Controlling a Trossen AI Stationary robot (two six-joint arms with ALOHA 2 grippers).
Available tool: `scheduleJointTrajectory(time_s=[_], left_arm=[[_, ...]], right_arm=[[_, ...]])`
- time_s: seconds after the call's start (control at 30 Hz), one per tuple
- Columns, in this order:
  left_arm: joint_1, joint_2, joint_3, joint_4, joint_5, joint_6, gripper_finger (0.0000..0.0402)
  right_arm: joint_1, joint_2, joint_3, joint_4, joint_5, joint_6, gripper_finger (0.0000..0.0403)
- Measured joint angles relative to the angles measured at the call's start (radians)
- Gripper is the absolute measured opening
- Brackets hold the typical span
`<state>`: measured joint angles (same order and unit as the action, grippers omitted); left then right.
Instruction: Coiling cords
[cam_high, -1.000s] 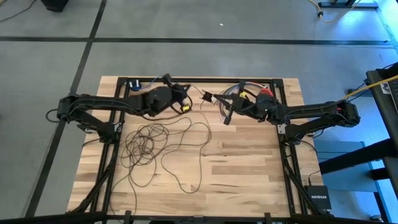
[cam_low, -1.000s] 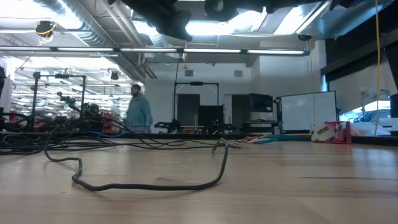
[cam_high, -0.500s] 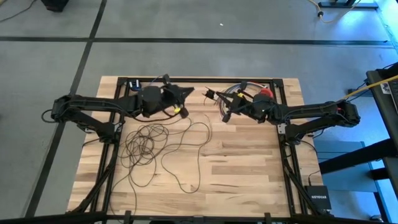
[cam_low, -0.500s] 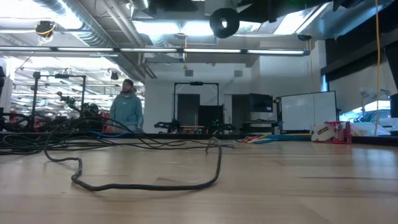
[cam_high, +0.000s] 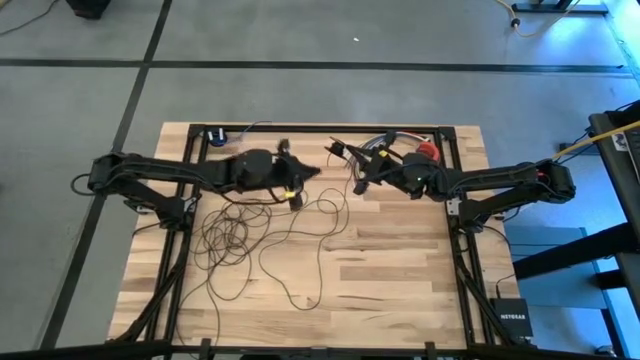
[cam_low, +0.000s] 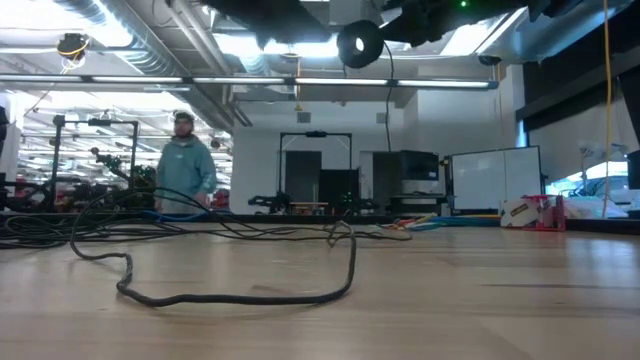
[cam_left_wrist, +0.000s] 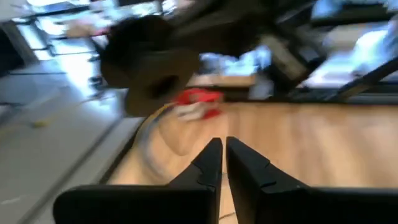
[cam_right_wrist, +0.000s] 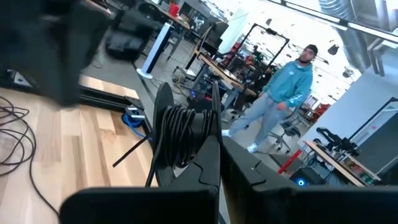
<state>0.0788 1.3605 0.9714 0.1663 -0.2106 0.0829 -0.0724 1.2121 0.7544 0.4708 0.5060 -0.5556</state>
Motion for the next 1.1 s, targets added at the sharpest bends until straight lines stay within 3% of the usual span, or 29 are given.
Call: scheduleJointTrajectory(time_s=[0.1, 0.33, 0.47, 0.8, 1.1], left_arm=[[-0.005, 0.054, -0.034, 0.091, 0.054, -0.028, 0.0037], [-0.014, 0.282, -0.040, 0.319, 0.053, -0.062, 0.0132], [-0.007, 0.388, -0.027, 0.369, 0.033, -0.080, 0.0160], [0.000, 0.469, 0.007, 0.458, 0.028, -0.075, 0.0149], [0.033, 0.484, 0.007, 0.454, 0.028, -0.084, 0.0102]], right_arm=[[0.000, 0.000, 0.000, 0.001, 0.000, 0.000, 0.0006], [0.000, 0.000, 0.000, 0.003, 0.001, 0.000, 0.0006], [0.000, 0.000, 0.000, -0.001, 0.001, 0.000, 0.0006], [0.000, -0.001, 0.000, -0.002, 0.000, -0.002, 0.0006], [0.000, -0.001, 0.000, -0.002, 0.000, -0.002, 0.0006]])
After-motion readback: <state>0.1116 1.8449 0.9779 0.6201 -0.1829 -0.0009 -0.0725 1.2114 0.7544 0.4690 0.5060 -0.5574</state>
